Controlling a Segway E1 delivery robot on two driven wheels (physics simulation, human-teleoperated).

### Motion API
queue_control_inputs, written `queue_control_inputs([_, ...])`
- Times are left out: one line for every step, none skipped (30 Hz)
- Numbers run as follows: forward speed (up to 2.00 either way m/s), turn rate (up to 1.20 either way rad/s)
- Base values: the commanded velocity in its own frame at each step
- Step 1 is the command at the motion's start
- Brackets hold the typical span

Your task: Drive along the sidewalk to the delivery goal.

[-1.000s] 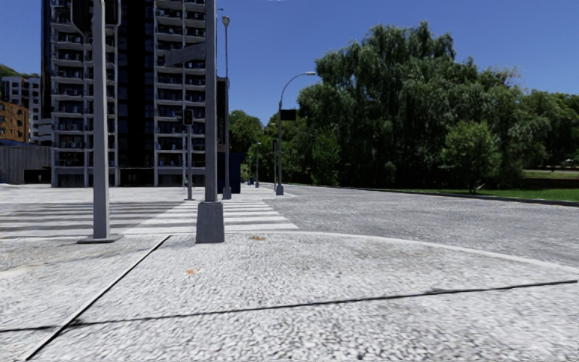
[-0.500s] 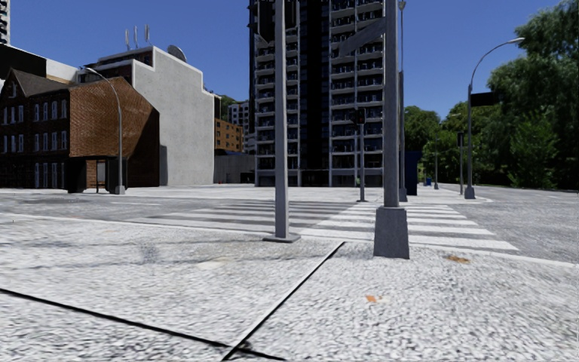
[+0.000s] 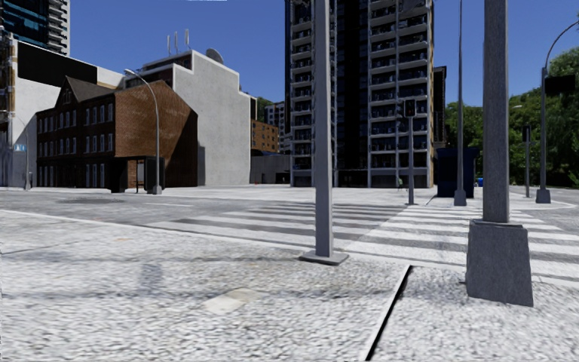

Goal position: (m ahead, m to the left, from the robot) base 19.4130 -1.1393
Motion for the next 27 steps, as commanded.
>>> queue_control_inputs([2.00,1.20])
queue_control_inputs([2.00,1.20])
queue_control_inputs([2.00,1.20])
queue_control_inputs([2.00,1.20])
queue_control_inputs([2.00,1.20])
queue_control_inputs([2.00,0.78])
queue_control_inputs([2.00,0.00])
queue_control_inputs([2.00,0.00])
queue_control_inputs([2.00,0.00])
queue_control_inputs([2.00,0.00])
queue_control_inputs([2.00,0.00])
queue_control_inputs([2.00,0.00])
queue_control_inputs([2.00,0.00])
queue_control_inputs([2.00,0.00])
queue_control_inputs([2.00,0.00])
queue_control_inputs([2.00,0.00])
queue_control_inputs([2.00,0.00])
queue_control_inputs([2.00,0.00])
queue_control_inputs([2.00,0.00])
queue_control_inputs([2.00,0.00])
queue_control_inputs([2.00,0.00])
queue_control_inputs([2.00,0.00])
queue_control_inputs([2.00,0.00])
queue_control_inputs([2.00,0.00])
queue_control_inputs([2.00,0.00])
queue_control_inputs([2.00,0.00])
queue_control_inputs([2.00,0.00])
